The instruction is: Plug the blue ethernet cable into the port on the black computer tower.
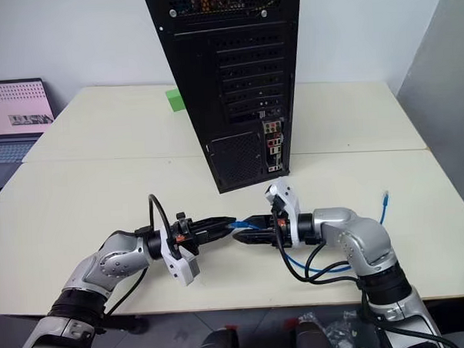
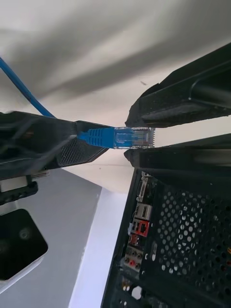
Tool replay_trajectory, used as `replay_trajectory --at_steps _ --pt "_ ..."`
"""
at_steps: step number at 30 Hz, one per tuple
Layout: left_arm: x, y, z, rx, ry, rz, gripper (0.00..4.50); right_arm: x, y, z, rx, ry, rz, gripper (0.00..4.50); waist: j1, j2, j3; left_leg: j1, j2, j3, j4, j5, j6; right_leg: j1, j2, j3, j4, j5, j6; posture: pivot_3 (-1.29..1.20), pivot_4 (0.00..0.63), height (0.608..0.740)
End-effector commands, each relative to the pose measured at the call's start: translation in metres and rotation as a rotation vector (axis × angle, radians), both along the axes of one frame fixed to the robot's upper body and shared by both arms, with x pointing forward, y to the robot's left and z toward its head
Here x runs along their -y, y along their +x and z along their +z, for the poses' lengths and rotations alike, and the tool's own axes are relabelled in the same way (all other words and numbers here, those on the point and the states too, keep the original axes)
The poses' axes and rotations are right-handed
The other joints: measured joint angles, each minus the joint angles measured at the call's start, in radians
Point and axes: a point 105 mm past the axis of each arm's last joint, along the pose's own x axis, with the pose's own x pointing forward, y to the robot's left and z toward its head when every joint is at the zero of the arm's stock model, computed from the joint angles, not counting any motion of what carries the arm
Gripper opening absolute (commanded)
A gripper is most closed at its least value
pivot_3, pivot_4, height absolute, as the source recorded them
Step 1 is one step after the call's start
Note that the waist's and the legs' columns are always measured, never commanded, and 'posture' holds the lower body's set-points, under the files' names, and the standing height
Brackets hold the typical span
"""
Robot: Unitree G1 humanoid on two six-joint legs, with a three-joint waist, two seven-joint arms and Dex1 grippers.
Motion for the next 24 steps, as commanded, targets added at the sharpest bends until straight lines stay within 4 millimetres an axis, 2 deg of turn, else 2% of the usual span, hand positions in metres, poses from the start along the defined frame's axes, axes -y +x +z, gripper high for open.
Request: replay_trajectory --at_steps 1,6,11,13,17,24 --pt "0.004 -0.004 0.006 0.033 -0.010 -0.028 0.30 -0.005 -0.004 0.014 0.022 0.052 0.038 1.14 0.000 0.000 0.000 0.000 0.000 0.000 0.000 0.000 0.000 0.000 0.000 0.000 0.000 0.000 0.000 0.00 0.150 0.740" --pt "0.005 -0.007 0.006 0.036 -0.012 -0.041 0.29 -0.005 -0.003 0.014 0.013 0.054 0.042 0.04 0.000 0.000 0.000 0.000 0.000 0.000 0.000 0.000 0.000 0.000 0.000 0.000 0.000 0.000 0.000 0.00 0.150 0.740" --pt "0.007 -0.011 0.005 0.014 -0.032 -0.043 0.29 -0.004 -0.002 0.016 -0.001 0.054 0.052 0.00 0.000 0.000 0.000 0.000 0.000 0.000 0.000 0.000 0.000 0.000 0.000 0.000 0.000 0.000 0.000 0.00 0.150 0.740" --pt "0.006 -0.008 0.002 -0.024 -0.031 -0.023 1.00 -0.003 -0.001 0.016 -0.004 0.050 0.057 0.00 0.000 0.000 0.000 0.000 0.000 0.000 0.000 0.000 0.000 0.000 0.000 0.000 0.000 0.000 0.000 0.00 0.150 0.740" --pt "-0.003 -0.001 -0.008 -0.154 -0.038 0.060 1.88 0.002 0.000 0.016 0.015 0.018 0.050 0.00 0.000 0.000 0.000 0.000 0.000 0.000 0.000 0.000 0.000 0.000 0.000 0.000 0.000 0.000 0.000 0.00 0.150 0.740" --pt "-0.020 0.011 -0.012 -0.505 -0.249 0.266 3.42 0.029 0.012 0.023 0.147 -0.040 -0.103 0.00 -0.002 0.000 0.000 0.000 0.000 0.000 0.000 0.000 0.000 0.000 0.000 0.000 0.000 0.000 0.000 0.00 0.150 0.740"
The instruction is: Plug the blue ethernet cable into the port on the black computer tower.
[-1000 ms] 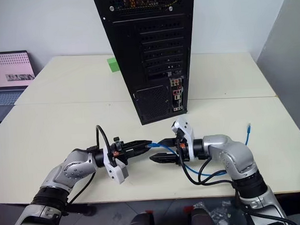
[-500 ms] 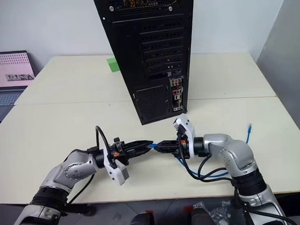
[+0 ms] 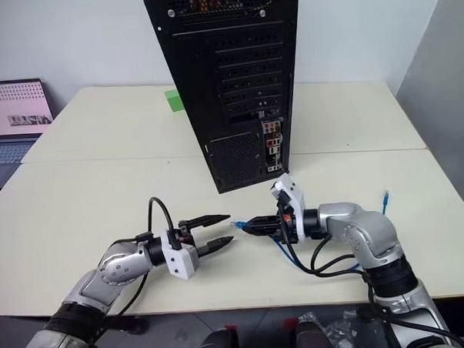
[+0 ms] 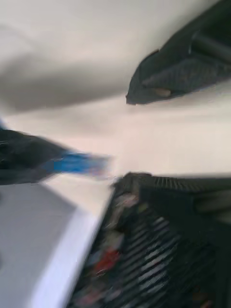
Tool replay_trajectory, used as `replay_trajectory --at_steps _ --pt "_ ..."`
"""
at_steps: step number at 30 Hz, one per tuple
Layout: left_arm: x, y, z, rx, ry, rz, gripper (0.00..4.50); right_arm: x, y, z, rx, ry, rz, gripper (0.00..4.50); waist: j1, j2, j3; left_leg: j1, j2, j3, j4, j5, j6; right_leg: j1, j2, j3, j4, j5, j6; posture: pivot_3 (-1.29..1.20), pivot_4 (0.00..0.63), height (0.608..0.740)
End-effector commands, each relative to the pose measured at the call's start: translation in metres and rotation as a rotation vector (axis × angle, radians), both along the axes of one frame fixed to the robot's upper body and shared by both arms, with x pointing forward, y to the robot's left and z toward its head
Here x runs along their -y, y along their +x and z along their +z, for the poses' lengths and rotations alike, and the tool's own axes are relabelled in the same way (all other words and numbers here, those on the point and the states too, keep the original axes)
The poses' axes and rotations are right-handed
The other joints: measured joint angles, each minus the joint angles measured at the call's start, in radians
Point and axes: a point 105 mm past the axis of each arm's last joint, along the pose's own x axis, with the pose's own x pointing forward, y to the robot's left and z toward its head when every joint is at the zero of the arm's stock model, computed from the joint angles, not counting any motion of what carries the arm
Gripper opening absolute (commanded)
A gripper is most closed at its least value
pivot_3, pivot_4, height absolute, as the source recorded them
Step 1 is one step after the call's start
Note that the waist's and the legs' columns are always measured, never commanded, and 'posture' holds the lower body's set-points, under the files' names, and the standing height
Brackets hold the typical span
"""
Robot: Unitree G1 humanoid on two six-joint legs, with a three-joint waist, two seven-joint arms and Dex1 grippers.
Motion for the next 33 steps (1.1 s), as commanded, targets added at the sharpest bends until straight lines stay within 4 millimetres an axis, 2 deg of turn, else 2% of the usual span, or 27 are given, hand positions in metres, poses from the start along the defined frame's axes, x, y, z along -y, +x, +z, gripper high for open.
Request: replay_trajectory --at_steps 1,5,6,12,17,20,25,33 --pt "-0.001 0.005 0.021 -0.115 -0.166 0.091 3.61 0.017 0.009 0.022 0.157 0.005 -0.113 0.00 0.000 0.000 0.000 0.000 0.000 0.000 0.000 0.000 0.000 0.000 0.000 0.000 0.000 0.000 0.000 0.00 0.150 0.740" --pt "0.011 0.017 0.047 -0.278 -0.422 0.242 4.43 0.032 0.023 0.037 0.270 -0.004 -0.301 0.00 0.003 0.000 0.000 -0.001 0.000 0.000 0.000 0.000 0.000 0.000 0.000 0.000 0.000 0.000 0.000 0.00 0.150 0.740" --pt "0.015 0.018 0.051 -0.313 -0.469 0.270 4.49 0.033 0.025 0.040 0.287 -0.005 -0.331 0.00 0.002 0.000 0.000 -0.001 0.000 0.000 0.000 0.000 0.000 0.000 0.000 0.000 0.000 0.000 0.000 0.00 0.150 0.740" --pt "0.031 0.021 0.063 -0.428 -0.608 0.408 4.50 0.034 0.038 0.051 0.411 -0.026 -0.545 0.00 -0.005 0.000 0.000 0.000 0.000 -0.001 0.000 0.000 0.000 0.000 0.000 0.000 0.000 0.000 0.000 0.00 0.150 0.740" --pt "0.033 0.028 0.073 -0.395 -0.665 0.497 4.50 0.028 0.047 0.055 0.415 0.023 -0.694 0.00 -0.003 0.000 0.000 0.000 0.000 -0.001 0.000 0.000 0.000 0.000 0.001 0.000 0.000 0.000 0.000 0.00 0.150 0.740" --pt "0.039 0.031 0.082 -0.385 -0.726 0.496 4.50 0.022 0.055 0.060 0.401 0.063 -0.772 0.00 0.000 0.000 0.000 0.000 0.000 -0.001 0.000 0.000 0.000 0.000 0.000 0.001 0.000 0.000 0.000 0.00 0.150 0.740" --pt "0.042 0.033 0.085 -0.377 -0.737 0.500 4.50 0.023 0.065 0.061 0.393 0.088 -0.876 0.00 0.001 0.000 0.000 0.000 0.000 0.000 0.000 0.000 0.000 0.000 0.000 0.001 0.000 0.000 0.000 0.00 0.150 0.740" --pt "0.046 0.035 0.090 -0.372 -0.732 0.474 4.50 0.021 0.075 0.064 0.391 0.105 -0.931 0.00 0.001 0.000 0.000 0.000 0.000 0.000 0.000 0.000 0.000 0.000 0.000 0.001 0.000 0.000 0.000 0.00 0.150 0.740"
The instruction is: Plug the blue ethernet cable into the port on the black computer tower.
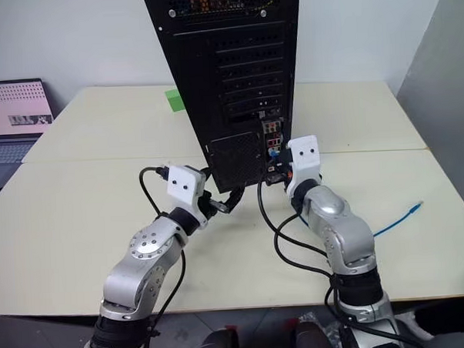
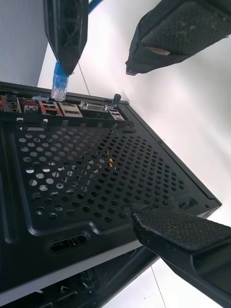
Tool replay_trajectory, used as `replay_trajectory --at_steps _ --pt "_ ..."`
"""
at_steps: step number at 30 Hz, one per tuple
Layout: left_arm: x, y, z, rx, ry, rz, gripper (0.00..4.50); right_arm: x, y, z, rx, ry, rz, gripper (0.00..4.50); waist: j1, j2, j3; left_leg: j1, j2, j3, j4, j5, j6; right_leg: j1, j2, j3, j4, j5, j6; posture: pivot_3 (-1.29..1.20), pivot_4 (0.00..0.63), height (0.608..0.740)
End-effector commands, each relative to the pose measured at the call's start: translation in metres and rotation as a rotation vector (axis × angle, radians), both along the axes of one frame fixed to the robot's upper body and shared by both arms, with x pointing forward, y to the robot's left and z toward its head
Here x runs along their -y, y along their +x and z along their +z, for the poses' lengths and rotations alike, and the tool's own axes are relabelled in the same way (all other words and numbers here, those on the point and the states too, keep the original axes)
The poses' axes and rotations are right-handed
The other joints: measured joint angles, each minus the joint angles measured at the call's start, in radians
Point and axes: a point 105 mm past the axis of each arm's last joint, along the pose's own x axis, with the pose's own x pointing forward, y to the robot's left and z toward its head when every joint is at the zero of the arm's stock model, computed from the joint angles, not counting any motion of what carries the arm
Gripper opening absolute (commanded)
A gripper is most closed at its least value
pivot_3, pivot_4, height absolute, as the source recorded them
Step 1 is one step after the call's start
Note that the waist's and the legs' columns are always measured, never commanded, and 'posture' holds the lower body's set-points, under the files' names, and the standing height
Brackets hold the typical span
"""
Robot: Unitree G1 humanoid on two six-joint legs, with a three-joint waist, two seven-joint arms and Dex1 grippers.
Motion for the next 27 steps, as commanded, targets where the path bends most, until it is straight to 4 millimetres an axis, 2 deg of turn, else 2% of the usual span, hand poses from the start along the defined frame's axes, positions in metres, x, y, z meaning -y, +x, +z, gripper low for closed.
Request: replay_trajectory --at_steps 1,11,27 --pt "0.0040 -0.0011 0.0176 0.066 -0.004 -0.020 4.50 -0.0019 0.0017 0.0214 0.078 0.027 -0.009 0.00 0.000 0.000 0.000 0.000 0.000 0.000 0.000 0.000 0.000 0.000 0.000 0.000 0.000 0.000 0.000 0.00 0.150 0.740" --pt "0.0082 -0.0058 0.0226 0.093 -0.019 -0.052 4.50 -0.0040 0.0061 0.0262 0.093 0.051 -0.025 0.00 0.000 0.000 0.000 0.000 0.000 0.000 0.000 0.000 0.000 0.000 0.000 0.000 0.000 0.000 0.000 0.00 0.150 0.740" --pt "0.0119 -0.0110 0.0222 0.105 0.002 -0.105 4.50 -0.0074 0.0093 0.0225 0.094 0.050 -0.026 0.00 0.000 0.000 0.000 0.000 0.000 0.000 0.000 0.000 0.000 0.000 0.000 0.000 0.000 0.000 0.000 0.00 0.150 0.740"
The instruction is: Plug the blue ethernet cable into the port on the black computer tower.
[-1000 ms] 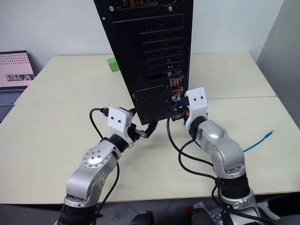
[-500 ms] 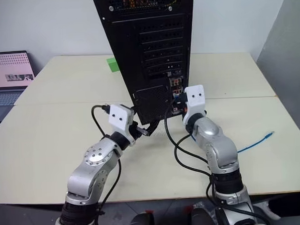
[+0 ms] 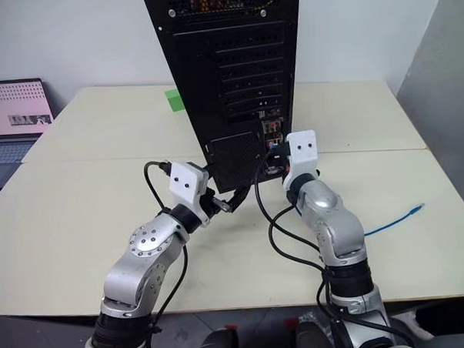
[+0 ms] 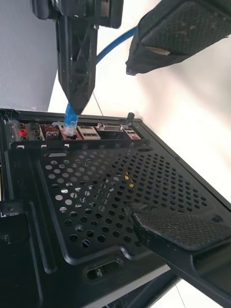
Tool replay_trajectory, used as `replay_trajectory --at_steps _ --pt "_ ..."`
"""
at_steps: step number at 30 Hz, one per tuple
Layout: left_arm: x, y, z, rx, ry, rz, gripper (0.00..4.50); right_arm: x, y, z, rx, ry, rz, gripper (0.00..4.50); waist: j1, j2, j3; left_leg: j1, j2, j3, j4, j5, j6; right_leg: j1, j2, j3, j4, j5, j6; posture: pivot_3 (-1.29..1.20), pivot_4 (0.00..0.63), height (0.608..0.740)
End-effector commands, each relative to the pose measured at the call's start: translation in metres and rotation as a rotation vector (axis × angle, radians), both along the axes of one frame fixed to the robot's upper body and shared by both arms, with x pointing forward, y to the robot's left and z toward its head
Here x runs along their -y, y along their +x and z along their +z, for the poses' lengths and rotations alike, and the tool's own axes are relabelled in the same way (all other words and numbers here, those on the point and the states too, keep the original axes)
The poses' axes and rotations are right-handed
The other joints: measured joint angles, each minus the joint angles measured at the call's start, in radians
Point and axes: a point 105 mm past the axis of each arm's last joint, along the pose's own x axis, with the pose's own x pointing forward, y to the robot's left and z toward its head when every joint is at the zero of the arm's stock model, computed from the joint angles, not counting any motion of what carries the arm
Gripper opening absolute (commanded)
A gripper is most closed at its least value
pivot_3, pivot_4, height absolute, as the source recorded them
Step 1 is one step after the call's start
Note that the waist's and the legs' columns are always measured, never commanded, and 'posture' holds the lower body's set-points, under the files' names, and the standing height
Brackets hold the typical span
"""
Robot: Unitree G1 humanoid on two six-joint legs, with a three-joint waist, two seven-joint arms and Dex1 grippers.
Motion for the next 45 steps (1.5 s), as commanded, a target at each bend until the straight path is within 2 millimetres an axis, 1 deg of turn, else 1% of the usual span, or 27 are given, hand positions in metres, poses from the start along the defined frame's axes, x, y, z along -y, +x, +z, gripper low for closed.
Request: replay_trajectory --at_steps 1,18,32,41,45 --pt "0.001 -0.006 0.014 0.066 -0.002 -0.010 4.50 -0.003 -0.001 0.019 0.076 0.020 0.008 0.00 0.000 0.000 0.000 0.000 0.000 0.000 0.000 0.000 0.000 0.000 0.000 0.000 0.000 0.000 0.000 0.00 0.150 0.740" --pt "0.000 -0.006 0.012 0.064 0.007 -0.006 4.50 -0.007 0.002 0.019 0.080 0.015 0.016 0.00 -0.001 0.000 0.000 0.000 0.000 0.000 0.000 0.000 0.000 0.000 0.000 0.000 0.000 0.000 0.000 0.00 0.150 0.740" --pt "0.001 -0.005 0.011 0.065 0.009 -0.008 4.50 -0.012 0.002 0.028 0.120 -0.016 0.043 0.00 -0.004 0.000 0.000 0.000 0.000 0.000 0.000 0.000 0.000 -0.001 0.000 0.000 0.000 0.000 0.000 0.00 0.150 0.740" --pt "0.001 -0.005 0.011 0.066 0.010 -0.007 4.50 -0.014 0.004 0.021 0.085 -0.031 0.029 0.00 -0.010 0.000 0.000 0.000 0.000 0.000 0.000 0.000 0.000 -0.001 0.000 0.000 0.000 0.000 0.000 0.00 0.150 0.740" --pt "0.000 -0.005 0.010 0.064 0.013 -0.003 4.50 -0.018 0.004 0.019 0.073 -0.038 0.032 0.00 -0.010 0.000 0.000 0.000 0.000 0.000 -0.001 0.000 0.000 -0.001 0.000 0.001 -0.001 0.000 0.000 0.00 0.150 0.740"
